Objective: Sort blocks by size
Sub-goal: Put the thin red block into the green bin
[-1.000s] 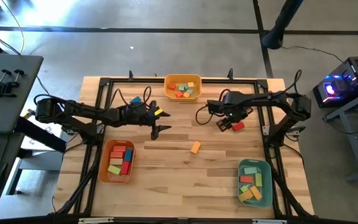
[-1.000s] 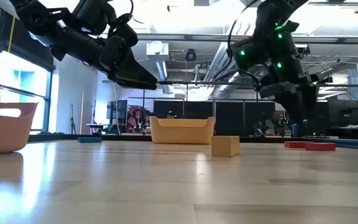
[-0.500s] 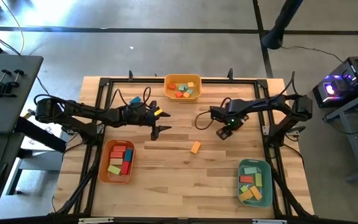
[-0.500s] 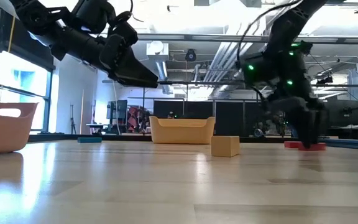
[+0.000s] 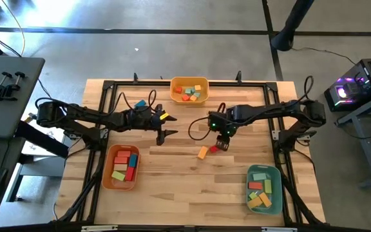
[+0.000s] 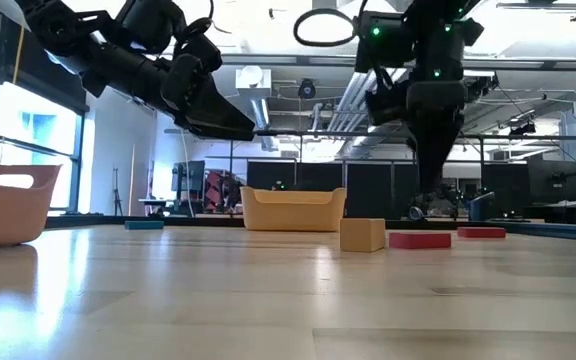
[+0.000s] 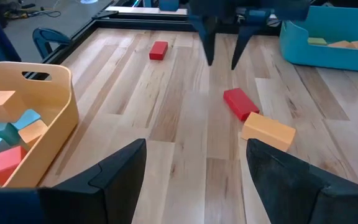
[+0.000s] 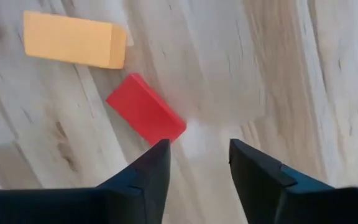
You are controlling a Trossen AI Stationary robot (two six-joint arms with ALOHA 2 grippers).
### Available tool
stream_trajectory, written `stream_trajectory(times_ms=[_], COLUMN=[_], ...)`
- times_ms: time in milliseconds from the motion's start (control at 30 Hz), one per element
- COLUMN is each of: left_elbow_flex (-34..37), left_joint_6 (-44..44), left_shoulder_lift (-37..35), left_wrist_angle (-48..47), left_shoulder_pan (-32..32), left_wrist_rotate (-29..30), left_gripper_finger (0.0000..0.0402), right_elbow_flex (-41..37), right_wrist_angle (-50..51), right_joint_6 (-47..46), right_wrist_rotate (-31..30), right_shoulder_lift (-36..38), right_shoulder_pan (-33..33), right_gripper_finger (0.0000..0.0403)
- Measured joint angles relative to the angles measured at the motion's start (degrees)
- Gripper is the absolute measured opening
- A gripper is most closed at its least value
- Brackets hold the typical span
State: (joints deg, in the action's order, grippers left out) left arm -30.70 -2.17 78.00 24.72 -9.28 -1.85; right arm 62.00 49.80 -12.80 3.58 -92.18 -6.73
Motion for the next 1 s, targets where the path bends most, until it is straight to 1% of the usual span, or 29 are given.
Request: stream_trajectory(times_ms=[100,233,300,367,467,533,633,733,800,933,1000], left_elbow_flex=[0.0,0.0,0.0,0.0,0.0,0.0,0.0,0.0,0.0,0.0,0.0], left_joint_6=[0.0,0.0,0.3,0.6,1.0,1.0,1.1,1.1,1.5,1.6,1.7], left_shoulder_lift=[0.0,0.0,0.0,0.0,0.0,0.0,0.0,0.0,0.0,0.0,0.0], left_wrist_angle=[0.0,-0.5,-0.7,-1.0,-1.4,-1.3,-1.1,-1.2,-1.2,-1.2,-0.9], left_shoulder_pan=[0.0,0.1,0.1,0.1,0.3,0.3,0.3,0.3,0.4,1.0,1.6], left_wrist_rotate=[0.0,0.0,0.0,0.0,0.0,0.0,0.0,0.0,0.0,0.0,0.0], left_gripper_finger=[0.0264,0.0264,0.0264,0.0264,0.0264,0.0264,0.0264,0.0264,0.0264,0.0264,0.0264], right_elbow_flex=[-0.7,-2.8,-3.8,-4.3,-5.0,-5.7,-6.4,-6.4,-6.2,-6.2,-6.2], right_wrist_angle=[-2.5,-6.6,-8.2,-10.6,-13.0,-15.3,-16.0,-15.7,-15.1,-12.3,-11.1], right_joint_6=[7.4,23.3,29.4,31.7,31.7,31.6,31.3,27.6,23.8,15.1,9.0], right_wrist_rotate=[0.7,2.1,2.6,3.5,4.5,1.9,-4.5,-8.8,-9.5,-10.2,-10.0], right_shoulder_lift=[-0.9,-1.9,-2.4,-2.8,-3.9,-4.9,-7.2,-8.8,-9.5,-9.6,-9.4], right_shoulder_pan=[0.0,1.1,2.0,2.8,4.4,6.3,9.9,12.9,14.1,15.2,15.2], right_gripper_finger=[0.0185,0.0237,0.0259,0.0274,0.0281,0.028,0.0271,0.0248,0.0217,0.0126,0.0126])
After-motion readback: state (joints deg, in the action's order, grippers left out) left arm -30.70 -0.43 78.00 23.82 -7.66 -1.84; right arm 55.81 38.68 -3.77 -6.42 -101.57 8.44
